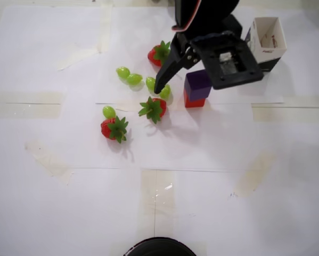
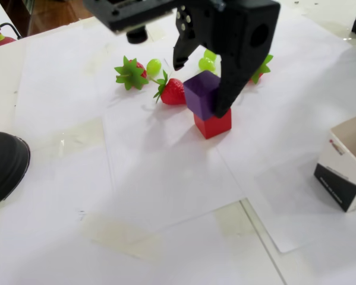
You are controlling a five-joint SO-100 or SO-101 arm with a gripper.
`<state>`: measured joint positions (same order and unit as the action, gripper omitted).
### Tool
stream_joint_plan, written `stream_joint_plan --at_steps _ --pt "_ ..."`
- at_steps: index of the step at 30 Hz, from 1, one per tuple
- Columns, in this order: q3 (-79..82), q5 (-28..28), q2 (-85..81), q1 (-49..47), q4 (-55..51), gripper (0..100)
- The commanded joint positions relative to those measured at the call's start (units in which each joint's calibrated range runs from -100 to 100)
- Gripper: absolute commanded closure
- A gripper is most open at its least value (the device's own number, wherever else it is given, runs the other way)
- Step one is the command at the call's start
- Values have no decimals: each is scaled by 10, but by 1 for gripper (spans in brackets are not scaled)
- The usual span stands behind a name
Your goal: Put the purple cube on top of the red cube
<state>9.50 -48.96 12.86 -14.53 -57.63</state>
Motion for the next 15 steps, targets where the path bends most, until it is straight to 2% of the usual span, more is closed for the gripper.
stream_joint_plan --at_steps 1,15 --pt "-9 -9 -27 -11 8 59" --pt "-9 -25 -25 -28 18 58"
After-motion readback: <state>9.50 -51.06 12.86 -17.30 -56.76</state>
